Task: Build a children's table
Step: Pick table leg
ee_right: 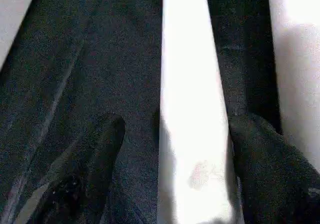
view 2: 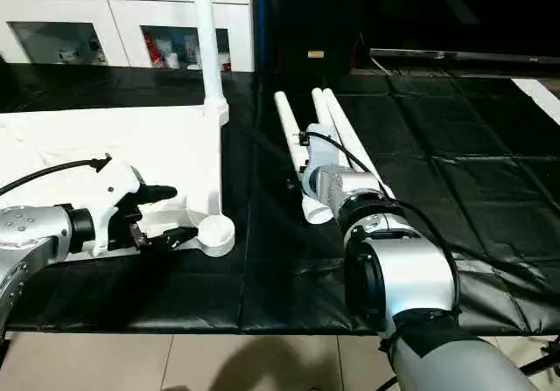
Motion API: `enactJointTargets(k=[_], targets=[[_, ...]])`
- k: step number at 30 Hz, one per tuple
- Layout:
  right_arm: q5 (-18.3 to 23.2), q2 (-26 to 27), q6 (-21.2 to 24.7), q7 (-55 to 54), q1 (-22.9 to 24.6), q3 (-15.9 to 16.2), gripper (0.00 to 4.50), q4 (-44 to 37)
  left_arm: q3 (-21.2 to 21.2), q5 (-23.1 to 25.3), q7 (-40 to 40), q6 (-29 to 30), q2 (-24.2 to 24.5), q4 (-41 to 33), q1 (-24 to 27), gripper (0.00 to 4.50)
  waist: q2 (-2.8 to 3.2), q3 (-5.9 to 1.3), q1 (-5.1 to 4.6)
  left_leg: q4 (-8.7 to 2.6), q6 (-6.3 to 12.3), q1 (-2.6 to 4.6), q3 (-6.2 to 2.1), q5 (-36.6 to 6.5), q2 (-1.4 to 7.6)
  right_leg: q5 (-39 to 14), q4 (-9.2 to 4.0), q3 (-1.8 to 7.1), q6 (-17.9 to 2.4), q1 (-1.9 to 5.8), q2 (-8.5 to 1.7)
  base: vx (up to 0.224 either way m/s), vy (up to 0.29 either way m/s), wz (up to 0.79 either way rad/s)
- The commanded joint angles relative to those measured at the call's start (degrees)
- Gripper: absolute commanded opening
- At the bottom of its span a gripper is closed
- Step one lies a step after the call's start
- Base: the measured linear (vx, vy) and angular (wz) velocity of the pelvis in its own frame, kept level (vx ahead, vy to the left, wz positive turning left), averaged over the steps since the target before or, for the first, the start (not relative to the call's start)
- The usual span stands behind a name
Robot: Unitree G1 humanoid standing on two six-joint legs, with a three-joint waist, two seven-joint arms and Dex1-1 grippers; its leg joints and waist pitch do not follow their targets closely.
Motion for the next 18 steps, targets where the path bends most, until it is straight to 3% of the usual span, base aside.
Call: enactJointTargets(k=[1,3,7,18], targets=[[-1.13,-0.13,1.56,0.55,1.05,0.96,3.28,0.91,-0.51,-0.24,-0.18,0.51,0.49,-1.24,-0.03,4.50,0.92,-4.03,0.03,-3.64,-1.95,0.14,0.63,-12.85,0.26,-11.40,-3.73,2.41,-11.23,3.30,-3.53,0.000,0.000,0.00],[-2.36,-0.30,1.62,1.25,1.12,2.08,2.96,0.96,-0.55,-0.36,-0.27,0.57,0.62,-1.31,0.07,4.50,0.80,-4.11,0.05,-3.62,-2.00,0.08,0.61,-12.24,0.27,-10.92,-3.63,2.42,-11.23,3.39,-3.55,0.000,0.000,0.00],[-2.60,-0.43,1.68,1.62,1.09,2.27,2.76,0.93,-0.64,-0.55,-0.31,0.77,0.81,-1.53,0.15,4.50,0.61,-4.09,0.04,-3.65,-1.86,0.06,0.63,-12.07,0.30,-10.84,-3.63,2.42,-11.14,3.39,-3.55,0.000,0.000,0.00],[-3.79,-0.57,1.74,3.02,1.23,3.21,1.87,0.79,-0.93,-0.78,-0.42,0.93,0.81,-1.86,0.76,4.50,0.65,-4.10,-0.04,-3.61,-1.92,0.12,0.67,-12.05,0.31,-11.21,-3.65,2.46,-10.88,3.32,-3.53,0.000,0.000,0.00]])
